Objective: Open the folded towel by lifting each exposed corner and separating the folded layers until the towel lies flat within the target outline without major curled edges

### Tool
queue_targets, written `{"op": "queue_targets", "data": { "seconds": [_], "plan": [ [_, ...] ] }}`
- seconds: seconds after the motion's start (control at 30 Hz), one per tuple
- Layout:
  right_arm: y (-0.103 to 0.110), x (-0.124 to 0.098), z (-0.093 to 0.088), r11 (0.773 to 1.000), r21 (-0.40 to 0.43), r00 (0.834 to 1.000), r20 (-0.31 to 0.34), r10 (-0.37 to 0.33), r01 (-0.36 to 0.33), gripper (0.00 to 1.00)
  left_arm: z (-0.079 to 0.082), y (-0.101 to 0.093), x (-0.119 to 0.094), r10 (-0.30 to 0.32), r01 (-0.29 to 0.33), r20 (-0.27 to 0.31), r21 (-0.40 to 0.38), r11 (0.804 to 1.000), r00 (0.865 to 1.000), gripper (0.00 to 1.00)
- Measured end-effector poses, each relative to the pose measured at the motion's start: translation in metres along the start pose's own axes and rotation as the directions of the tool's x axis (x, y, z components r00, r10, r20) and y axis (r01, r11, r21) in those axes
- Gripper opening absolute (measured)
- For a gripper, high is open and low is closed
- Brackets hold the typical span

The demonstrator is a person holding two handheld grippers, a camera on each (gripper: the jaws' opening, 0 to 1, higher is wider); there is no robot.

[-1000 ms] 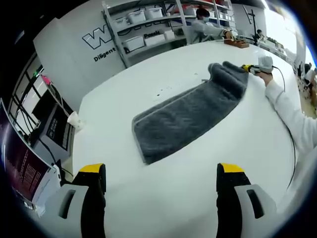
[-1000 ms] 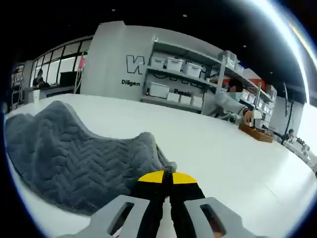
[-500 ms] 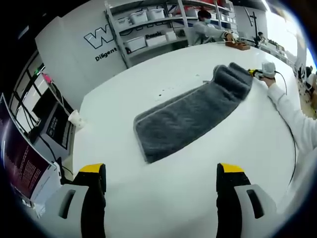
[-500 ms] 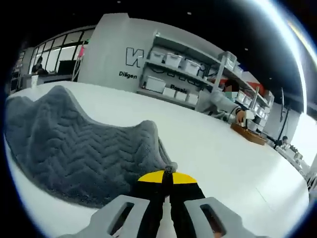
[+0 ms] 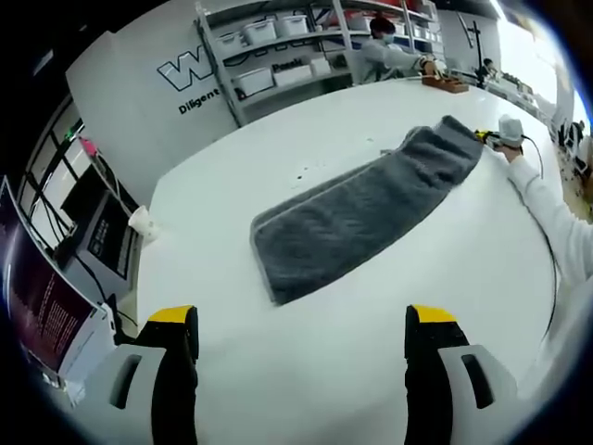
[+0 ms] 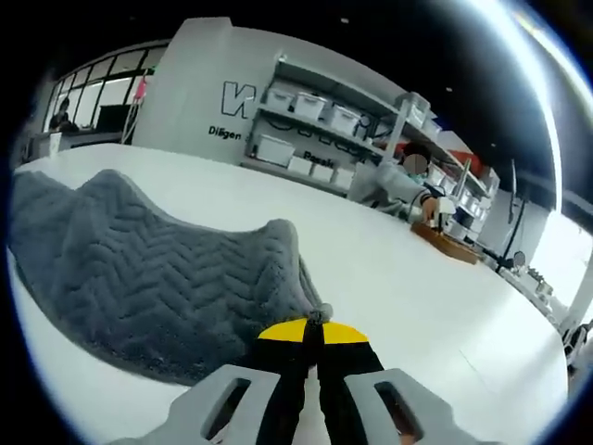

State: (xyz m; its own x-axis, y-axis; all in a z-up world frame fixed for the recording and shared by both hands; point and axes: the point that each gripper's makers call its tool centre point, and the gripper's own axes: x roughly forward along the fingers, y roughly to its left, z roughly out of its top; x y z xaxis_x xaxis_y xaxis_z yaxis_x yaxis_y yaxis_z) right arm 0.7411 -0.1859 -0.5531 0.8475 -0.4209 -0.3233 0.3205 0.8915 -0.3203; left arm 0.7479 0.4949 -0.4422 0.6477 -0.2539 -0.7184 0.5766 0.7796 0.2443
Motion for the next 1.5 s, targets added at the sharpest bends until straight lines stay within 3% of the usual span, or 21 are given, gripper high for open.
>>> {"op": "queue_targets", "data": {
  "seconds": [0.57, 0.7, 0.93, 1.1, 1.27, 1.4, 1.5],
  "plan": [
    [-0.016, -0.002, -0.01, 0.998, 0.057, 0.999, 0.036, 0.034, -0.037, 0.0, -0.001, 0.0, -0.003, 0.003, -0.003, 0.007, -0.004, 1.0, 1.0, 0.9],
    [-0.018, -0.004, -0.011, 0.988, 0.134, 0.995, 0.073, 0.068, -0.077, 0.0, -0.001, 0.0, -0.003, 0.004, -0.004, 0.007, -0.003, 1.0, 1.0, 0.9],
    [-0.019, -0.011, -0.01, 0.988, 0.121, 0.993, 0.09, 0.081, -0.092, 0.02, 0.001, 0.002, -0.002, 0.007, -0.007, 0.001, 0.001, 1.0, 1.0, 0.9],
    [-0.028, -0.016, -0.012, 0.98, 0.183, 0.994, 0.088, 0.069, -0.084, 0.16, 0.003, 0.003, -0.001, 0.011, -0.011, -0.001, 0.004, 1.0, 1.0, 0.9],
    [-0.035, -0.031, -0.004, 0.976, 0.199, 0.99, 0.126, 0.063, -0.088, 0.25, 0.003, 0.003, -0.001, 0.011, -0.011, 0.0, 0.007, 1.0, 1.0, 0.9],
    [-0.03, -0.044, 0.007, 0.975, 0.193, 0.982, 0.168, 0.082, -0.115, 0.34, 0.004, 0.002, -0.001, 0.011, -0.011, 0.001, 0.009, 1.0, 1.0, 0.9],
    [-0.019, -0.052, 0.017, 0.971, 0.177, 0.972, 0.202, 0.123, -0.16, 0.46, 0.004, 0.001, -0.001, 0.012, -0.012, 0.001, 0.012, 1.0, 1.0, 0.9]
  ]
}}
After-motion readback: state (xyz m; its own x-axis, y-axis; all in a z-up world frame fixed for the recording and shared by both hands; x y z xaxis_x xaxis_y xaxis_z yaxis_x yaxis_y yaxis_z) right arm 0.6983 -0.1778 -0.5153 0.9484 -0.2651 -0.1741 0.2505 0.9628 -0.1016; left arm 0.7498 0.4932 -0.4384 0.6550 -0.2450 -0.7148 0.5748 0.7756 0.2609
